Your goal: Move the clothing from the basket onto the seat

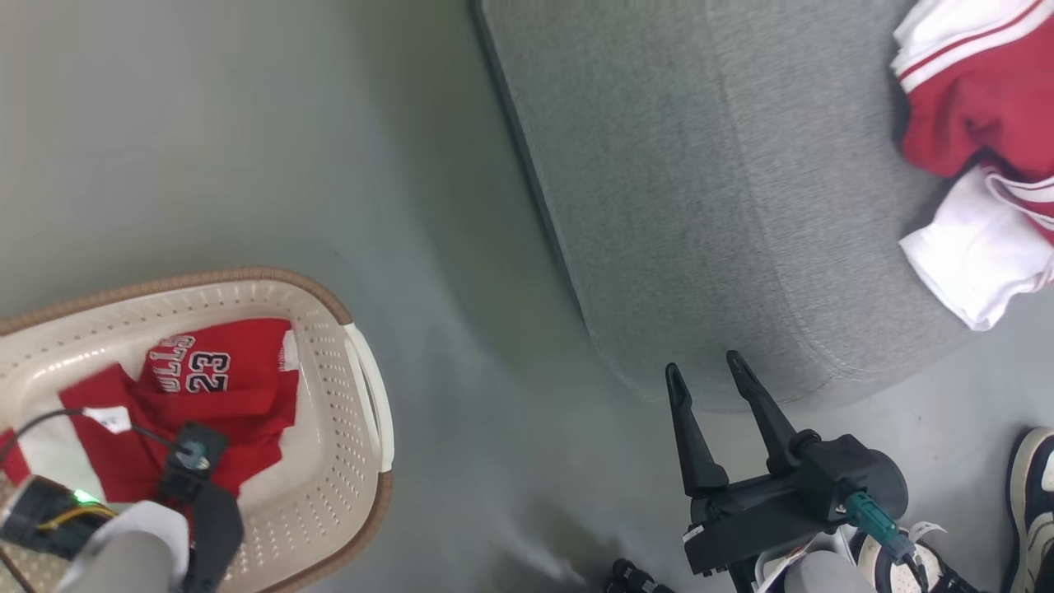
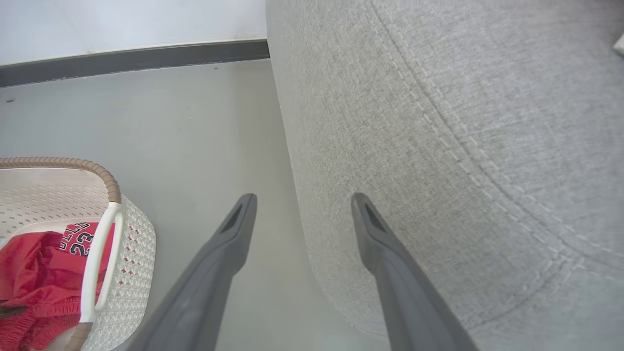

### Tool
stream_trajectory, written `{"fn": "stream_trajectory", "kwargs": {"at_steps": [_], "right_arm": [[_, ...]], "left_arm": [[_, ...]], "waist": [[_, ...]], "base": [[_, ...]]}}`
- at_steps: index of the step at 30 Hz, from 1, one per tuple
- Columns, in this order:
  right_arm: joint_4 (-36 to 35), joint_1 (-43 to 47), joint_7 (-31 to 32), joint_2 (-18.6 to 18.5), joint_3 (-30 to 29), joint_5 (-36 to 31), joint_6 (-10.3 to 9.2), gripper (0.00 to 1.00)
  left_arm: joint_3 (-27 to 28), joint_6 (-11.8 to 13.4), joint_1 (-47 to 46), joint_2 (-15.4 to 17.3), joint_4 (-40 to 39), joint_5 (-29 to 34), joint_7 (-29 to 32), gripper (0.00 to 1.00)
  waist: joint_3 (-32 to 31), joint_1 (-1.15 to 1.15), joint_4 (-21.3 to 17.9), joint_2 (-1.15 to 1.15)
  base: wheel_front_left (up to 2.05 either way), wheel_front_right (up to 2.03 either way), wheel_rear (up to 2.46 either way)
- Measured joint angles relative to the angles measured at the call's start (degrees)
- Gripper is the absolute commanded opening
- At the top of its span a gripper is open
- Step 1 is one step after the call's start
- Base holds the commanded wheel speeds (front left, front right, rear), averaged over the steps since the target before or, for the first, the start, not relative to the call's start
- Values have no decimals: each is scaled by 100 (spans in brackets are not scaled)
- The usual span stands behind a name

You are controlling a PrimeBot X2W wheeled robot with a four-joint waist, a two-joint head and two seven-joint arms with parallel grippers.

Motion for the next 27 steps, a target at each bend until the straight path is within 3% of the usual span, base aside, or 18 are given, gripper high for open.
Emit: {"fn": "stream_trajectory", "kwargs": {"at_steps": [13, 27], "right_arm": [[454, 2, 0, -16, -396, -4, -1, 100], [872, 26, 0, -224, -661, -3, 59, 100]], "left_arm": [[-4, -8, 465, -564, 38, -204, -386, 0], [44, -152, 754, -1042, 30, -404, -1038, 0]], "waist": [[-999, -1, -11, 0], [-2152, -1, 388, -1]], "base": [[0, 0, 0], [0, 0, 0]]}}
